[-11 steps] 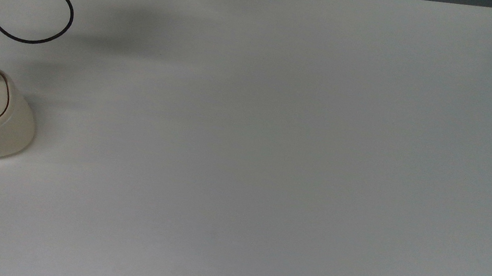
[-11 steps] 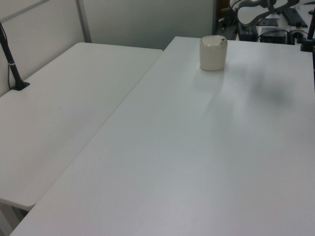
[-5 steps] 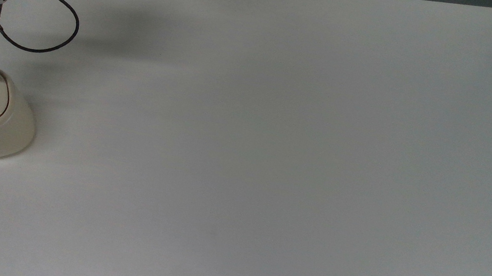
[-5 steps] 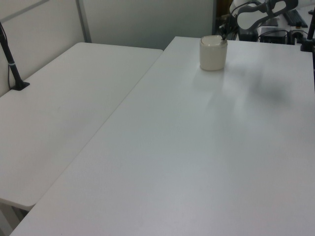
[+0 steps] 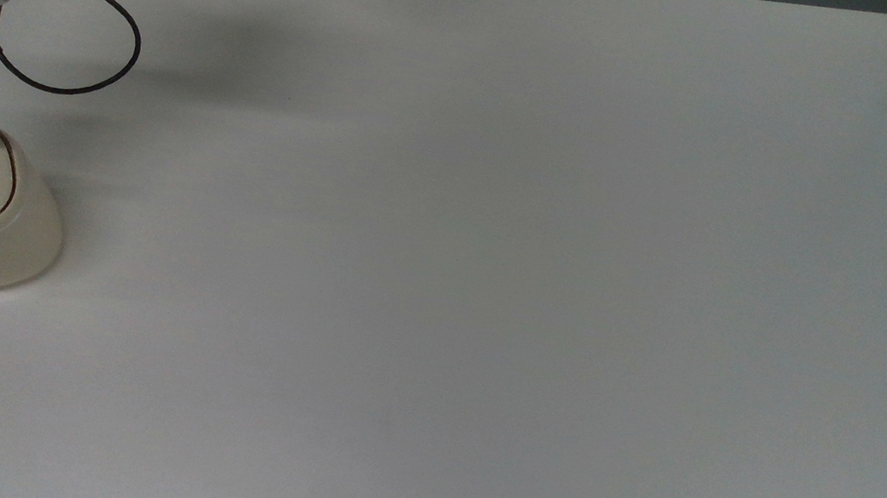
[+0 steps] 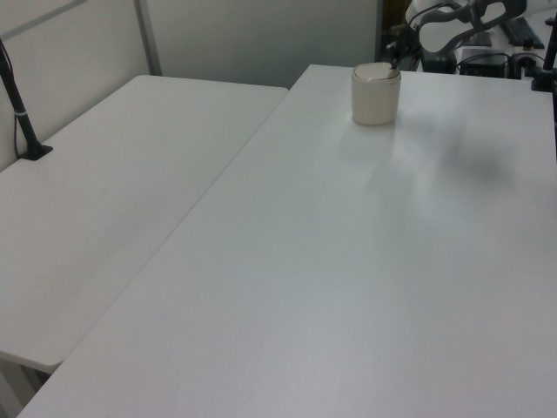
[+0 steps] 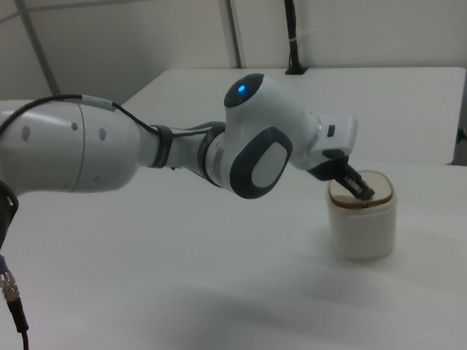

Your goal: Open the trash bin

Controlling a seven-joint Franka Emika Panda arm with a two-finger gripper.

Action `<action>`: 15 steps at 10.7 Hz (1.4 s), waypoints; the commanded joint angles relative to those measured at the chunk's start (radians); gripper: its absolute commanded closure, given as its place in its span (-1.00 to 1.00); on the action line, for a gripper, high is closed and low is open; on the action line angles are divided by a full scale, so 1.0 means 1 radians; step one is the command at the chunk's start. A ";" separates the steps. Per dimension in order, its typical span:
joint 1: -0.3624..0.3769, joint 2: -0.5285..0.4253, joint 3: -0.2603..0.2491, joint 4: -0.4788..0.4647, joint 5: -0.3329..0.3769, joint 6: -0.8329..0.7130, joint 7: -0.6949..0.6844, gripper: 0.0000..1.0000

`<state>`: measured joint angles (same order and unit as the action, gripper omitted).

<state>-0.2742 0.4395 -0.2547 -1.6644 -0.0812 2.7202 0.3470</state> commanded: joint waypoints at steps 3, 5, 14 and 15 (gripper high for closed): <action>0.021 -0.148 0.049 -0.023 0.086 -0.058 0.043 1.00; 0.023 -0.212 0.096 -0.002 0.097 -0.167 0.078 1.00; 0.278 -0.421 0.156 0.041 0.097 -0.834 0.191 1.00; 0.306 -0.430 0.152 0.041 0.097 -0.884 0.190 1.00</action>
<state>-0.0272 0.0314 -0.0867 -1.6289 0.0013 1.9584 0.5243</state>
